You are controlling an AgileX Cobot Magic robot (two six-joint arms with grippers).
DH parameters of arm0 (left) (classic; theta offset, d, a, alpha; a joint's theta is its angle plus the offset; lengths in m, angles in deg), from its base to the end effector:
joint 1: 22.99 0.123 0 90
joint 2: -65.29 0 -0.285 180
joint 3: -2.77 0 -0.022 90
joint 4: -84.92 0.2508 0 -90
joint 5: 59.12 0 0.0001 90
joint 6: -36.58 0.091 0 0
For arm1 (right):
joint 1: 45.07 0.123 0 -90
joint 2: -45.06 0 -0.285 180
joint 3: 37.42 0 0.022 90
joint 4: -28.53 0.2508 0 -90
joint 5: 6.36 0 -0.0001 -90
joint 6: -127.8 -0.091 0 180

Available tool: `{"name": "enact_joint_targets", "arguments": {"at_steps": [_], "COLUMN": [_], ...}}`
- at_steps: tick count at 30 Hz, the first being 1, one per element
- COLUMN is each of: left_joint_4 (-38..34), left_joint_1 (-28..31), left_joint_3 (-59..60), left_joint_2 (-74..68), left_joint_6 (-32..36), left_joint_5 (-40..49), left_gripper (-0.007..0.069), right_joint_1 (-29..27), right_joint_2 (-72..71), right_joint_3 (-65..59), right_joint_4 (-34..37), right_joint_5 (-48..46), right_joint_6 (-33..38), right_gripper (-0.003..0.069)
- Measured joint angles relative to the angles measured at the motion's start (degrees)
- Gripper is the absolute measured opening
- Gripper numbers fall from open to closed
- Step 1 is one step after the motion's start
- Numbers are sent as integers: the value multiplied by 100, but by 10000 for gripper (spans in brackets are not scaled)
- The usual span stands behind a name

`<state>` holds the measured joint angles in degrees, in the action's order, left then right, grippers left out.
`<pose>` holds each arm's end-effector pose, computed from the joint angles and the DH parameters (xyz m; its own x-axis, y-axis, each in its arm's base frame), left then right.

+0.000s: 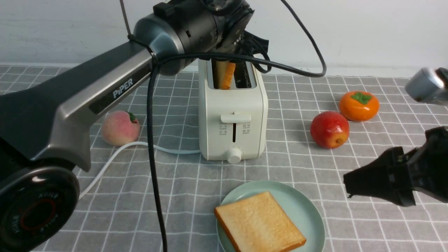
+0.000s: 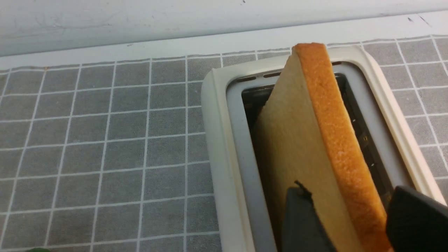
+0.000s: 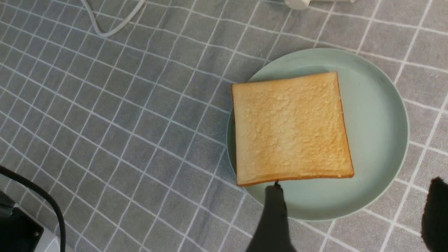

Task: Take toasted bread from bread machine on grey coffee table place on plate.
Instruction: 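Reach for a toast slice standing in the toaster with the left gripper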

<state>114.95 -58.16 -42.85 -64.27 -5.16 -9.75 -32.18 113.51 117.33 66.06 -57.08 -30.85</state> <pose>0.4235 -0.2561 0.3378 -0.5872 0.0061 -0.8094 0.0865 0.9947 -0.0552 0.1862 0.0867 0.3343 -0.7604 -0.1017 -0.6414 -0.4460 0.7997 0.4020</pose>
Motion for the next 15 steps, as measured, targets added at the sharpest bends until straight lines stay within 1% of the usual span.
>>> {"name": "enact_joint_targets", "arguments": {"at_steps": [1, 3, 7, 10, 12, 15], "left_joint_4": [-18, -124, -332, -347, -358, -347], "left_joint_1": [0, 0, 0, 0, 0, 0], "left_joint_3": [0, 0, 0, 0, 0, 0], "left_joint_2": [0, 0, -60, -159, -229, -289], "left_joint_6": [0, -10, -17, -18, -18, -18], "left_joint_5": [0, 6, -37, -47, -41, -14], "left_gripper": [378, 460, 509, 507, 491, 398], "right_joint_1": [0, 0, 0, 0, 0, 0], "right_joint_2": [0, 0, 0, 0, 0, 0], "right_joint_3": [0, 0, 0, 0, 0, 0], "right_joint_4": [-5, -5, -5, -5, -5, -5], "right_joint_5": [2, -4, -42, -80, -117, -144], "right_joint_6": [0, 19, 18, 18, 18, 25], "right_gripper": [526, 526, 526, 526, 526, 526]}}
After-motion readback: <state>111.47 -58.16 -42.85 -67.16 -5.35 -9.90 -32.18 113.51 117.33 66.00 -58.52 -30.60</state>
